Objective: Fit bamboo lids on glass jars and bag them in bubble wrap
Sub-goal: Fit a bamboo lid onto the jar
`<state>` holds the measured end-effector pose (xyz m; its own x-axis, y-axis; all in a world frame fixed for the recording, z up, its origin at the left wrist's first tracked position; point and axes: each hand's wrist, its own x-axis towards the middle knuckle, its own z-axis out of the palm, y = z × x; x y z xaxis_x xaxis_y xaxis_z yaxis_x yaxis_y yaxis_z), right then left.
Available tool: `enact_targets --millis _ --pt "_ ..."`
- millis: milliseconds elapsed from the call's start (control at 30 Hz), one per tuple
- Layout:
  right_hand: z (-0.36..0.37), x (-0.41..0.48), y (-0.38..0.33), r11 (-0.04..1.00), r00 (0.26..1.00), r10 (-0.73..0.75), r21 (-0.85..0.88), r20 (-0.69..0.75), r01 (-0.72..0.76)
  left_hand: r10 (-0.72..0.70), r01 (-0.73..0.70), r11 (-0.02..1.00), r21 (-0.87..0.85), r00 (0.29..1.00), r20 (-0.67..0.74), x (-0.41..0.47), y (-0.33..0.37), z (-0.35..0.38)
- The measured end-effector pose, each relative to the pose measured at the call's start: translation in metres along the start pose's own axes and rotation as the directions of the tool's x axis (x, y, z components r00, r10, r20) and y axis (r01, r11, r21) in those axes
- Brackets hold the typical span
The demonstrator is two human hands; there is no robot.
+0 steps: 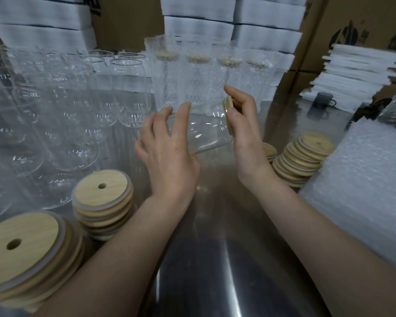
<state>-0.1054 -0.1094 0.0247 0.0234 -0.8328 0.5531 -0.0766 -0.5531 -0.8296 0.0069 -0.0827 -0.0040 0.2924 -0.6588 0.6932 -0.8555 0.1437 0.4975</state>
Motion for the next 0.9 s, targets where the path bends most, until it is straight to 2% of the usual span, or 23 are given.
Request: enact_targets --millis 233,367,500,567,667,733,800,900 --pt "0.000 0.001 -0.001 0.999 1.000 0.008 -0.039 0.016 -0.008 0.001 -0.001 1.000 0.002 1.000 -0.004 0.000 0.000 0.000" --pt "-0.003 0.003 -0.004 0.987 0.997 0.028 -0.159 0.068 -0.017 -0.066 0.070 0.996 -0.063 0.996 0.064 0.000 -0.002 0.002" --pt "-0.004 -0.002 -0.023 0.941 0.989 -0.102 -0.333 -0.109 0.060 -0.083 0.105 0.975 -0.198 0.989 0.119 0.001 -0.002 0.001" --pt "-0.012 0.001 -0.041 0.833 0.959 -0.205 -0.549 -0.194 0.067 -0.129 0.153 0.957 -0.248 0.986 0.110 0.003 -0.002 0.000" --pt "-0.035 0.011 -0.069 0.536 0.949 -0.180 -0.834 -0.260 -0.127 -0.230 0.256 0.912 -0.322 0.966 0.116 0.004 -0.003 0.001" --pt "-0.056 0.014 -0.081 0.374 0.939 -0.069 -0.881 -0.336 -0.288 -0.294 0.312 0.875 -0.371 0.950 0.106 0.006 -0.006 0.003" --pt "-0.080 0.013 -0.086 0.252 0.903 0.103 -0.867 -0.417 -0.429 -0.341 0.347 0.844 -0.410 0.936 0.090 0.007 -0.010 0.005" --pt "-0.110 0.007 -0.082 0.155 0.816 0.315 -0.822 -0.484 -0.547 -0.386 0.378 0.823 -0.424 0.920 0.073 0.010 -0.015 0.009"
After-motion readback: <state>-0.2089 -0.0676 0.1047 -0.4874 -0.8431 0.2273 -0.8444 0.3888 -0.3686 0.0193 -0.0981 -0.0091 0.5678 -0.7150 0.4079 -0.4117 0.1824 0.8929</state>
